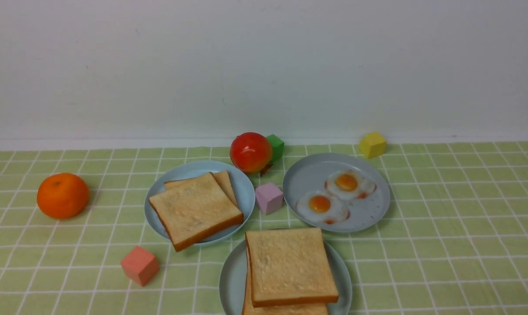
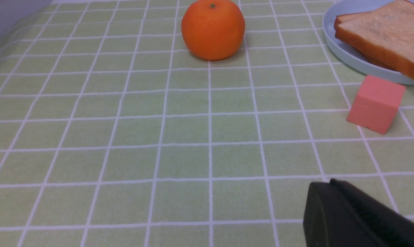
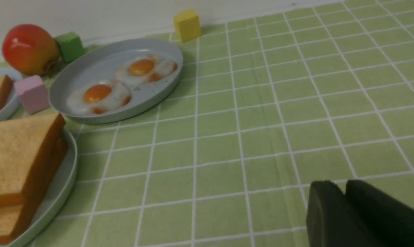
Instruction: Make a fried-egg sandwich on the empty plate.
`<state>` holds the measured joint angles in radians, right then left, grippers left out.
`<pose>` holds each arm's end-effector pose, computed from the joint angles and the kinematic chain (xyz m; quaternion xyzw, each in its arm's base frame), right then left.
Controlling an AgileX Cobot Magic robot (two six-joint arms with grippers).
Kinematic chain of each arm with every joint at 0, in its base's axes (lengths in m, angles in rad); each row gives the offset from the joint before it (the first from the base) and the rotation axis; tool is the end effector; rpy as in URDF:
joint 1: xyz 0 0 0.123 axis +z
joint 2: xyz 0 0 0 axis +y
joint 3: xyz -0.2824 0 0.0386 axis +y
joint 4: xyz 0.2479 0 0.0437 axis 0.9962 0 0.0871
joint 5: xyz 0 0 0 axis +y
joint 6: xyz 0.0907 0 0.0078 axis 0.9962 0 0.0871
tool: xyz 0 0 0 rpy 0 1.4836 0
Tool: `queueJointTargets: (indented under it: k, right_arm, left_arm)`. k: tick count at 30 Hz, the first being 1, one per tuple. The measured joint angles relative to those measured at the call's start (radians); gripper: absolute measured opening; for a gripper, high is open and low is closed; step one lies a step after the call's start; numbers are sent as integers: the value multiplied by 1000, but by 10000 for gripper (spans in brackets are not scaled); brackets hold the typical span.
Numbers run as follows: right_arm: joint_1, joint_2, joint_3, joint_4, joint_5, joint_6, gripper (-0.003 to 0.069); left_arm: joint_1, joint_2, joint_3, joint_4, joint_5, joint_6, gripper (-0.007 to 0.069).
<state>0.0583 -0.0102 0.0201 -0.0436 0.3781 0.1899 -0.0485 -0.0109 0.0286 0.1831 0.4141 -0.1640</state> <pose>0.0524 0.0016 0.1729 0.0414 0.8039 0.0551 0.5908 0.0517 0.0042 0.1676 0.0002 0.8158 0.0170 0.5781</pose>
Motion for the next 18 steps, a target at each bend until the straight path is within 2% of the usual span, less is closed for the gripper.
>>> queueJointTargets:
  k: [6, 18]
  right_arm:
    - [0, 0, 0, -72, 1, 14, 106]
    - [0, 0, 0, -76, 4, 14, 118]
  left_arm:
    - [0, 0, 0, 0, 0, 0, -1]
    - [0, 0, 0, 0, 0, 0, -1]
